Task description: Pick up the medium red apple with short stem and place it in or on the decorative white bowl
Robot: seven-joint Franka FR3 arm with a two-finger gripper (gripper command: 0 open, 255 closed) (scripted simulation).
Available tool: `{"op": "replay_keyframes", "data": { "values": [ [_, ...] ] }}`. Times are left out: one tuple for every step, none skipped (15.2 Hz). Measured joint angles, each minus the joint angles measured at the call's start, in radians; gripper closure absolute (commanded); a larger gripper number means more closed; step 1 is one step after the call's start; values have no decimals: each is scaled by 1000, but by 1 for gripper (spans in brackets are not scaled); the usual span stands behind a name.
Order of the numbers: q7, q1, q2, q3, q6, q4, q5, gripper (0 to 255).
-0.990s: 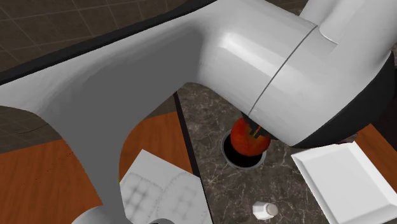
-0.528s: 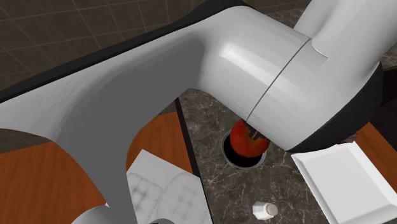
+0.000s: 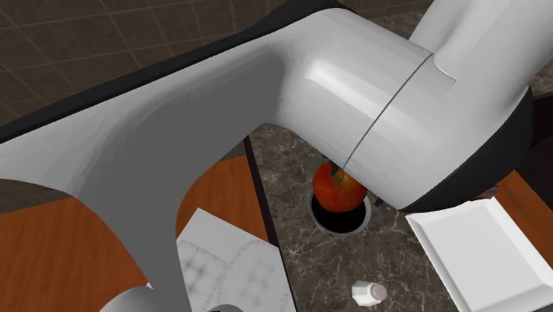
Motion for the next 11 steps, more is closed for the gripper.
{"op": "replay_keyframes", "data": {
  "values": [
    [0,0,-2,1,-17,15,1,0],
    [1,3,3,4,-41,44,4,0],
    [1,2,-6,6,-71,67,4,0],
    [2,3,-4,9,-101,99,6,0],
    [2,3,-8,10,-114,108,6,0],
    [0,3,-7,9,-121,115,6,0],
    [0,3,-7,8,-125,119,6,0],
    [-1,3,-6,8,-127,121,6,0],
    [-1,3,-6,8,-128,122,6,0],
    [-1,3,-6,8,-128,122,6,0],
    [-1,3,-6,8,-129,123,6,0]
  ]
}}
